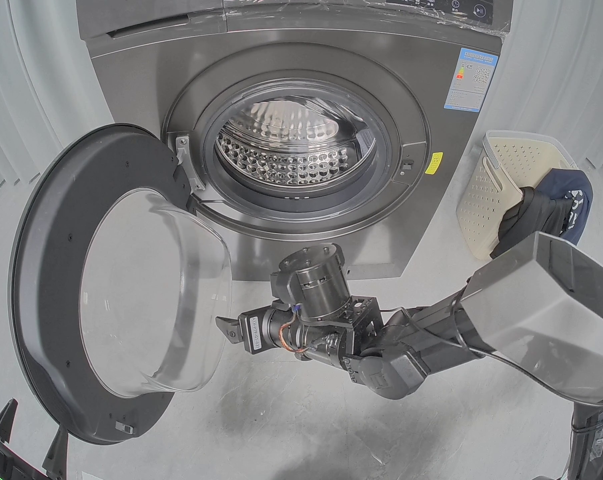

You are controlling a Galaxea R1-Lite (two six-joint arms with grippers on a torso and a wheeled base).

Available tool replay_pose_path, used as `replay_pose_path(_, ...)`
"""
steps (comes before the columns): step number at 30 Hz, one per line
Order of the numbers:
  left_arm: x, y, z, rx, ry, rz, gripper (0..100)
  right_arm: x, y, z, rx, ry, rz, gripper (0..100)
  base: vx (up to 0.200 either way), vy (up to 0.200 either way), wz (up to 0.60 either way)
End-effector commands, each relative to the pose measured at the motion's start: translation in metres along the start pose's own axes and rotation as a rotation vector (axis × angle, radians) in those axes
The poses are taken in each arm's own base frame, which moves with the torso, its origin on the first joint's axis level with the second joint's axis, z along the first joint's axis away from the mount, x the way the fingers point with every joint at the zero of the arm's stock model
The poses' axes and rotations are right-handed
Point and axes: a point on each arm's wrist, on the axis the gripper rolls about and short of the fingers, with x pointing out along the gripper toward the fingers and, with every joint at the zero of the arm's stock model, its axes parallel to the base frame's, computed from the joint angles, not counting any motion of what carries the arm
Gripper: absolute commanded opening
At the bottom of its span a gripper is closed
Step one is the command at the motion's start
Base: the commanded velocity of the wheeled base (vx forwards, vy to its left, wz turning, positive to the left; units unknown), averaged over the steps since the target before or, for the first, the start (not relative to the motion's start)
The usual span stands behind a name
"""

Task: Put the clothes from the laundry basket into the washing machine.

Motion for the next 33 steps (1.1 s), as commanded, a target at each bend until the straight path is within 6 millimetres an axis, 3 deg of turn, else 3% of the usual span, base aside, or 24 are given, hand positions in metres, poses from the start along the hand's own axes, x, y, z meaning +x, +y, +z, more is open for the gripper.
replay_pose_path(1,0.000,0.000,-0.004,0.001,0.002,0.000,100,0.006,-0.002,-0.007,-0.002,0.014,-0.016,100,-0.200,0.000,0.00)
replay_pose_path(8,0.000,0.000,-0.004,-0.001,0.000,0.000,100,0.009,-0.006,0.000,-0.001,-0.013,-0.036,100,-0.200,0.000,0.00)
replay_pose_path(15,0.000,0.000,-0.004,-0.001,0.000,0.000,100,0.028,0.017,-0.002,-0.003,-0.047,0.017,100,0.000,0.000,0.00)
replay_pose_path(25,0.000,0.000,-0.004,-0.002,0.000,0.005,100,0.032,0.014,0.013,0.003,-0.097,0.002,100,0.000,0.000,0.00)
replay_pose_path(33,0.000,0.000,-0.004,-0.002,0.001,0.003,100,0.070,0.021,-0.009,-0.004,-0.090,0.015,100,0.000,0.000,0.00)
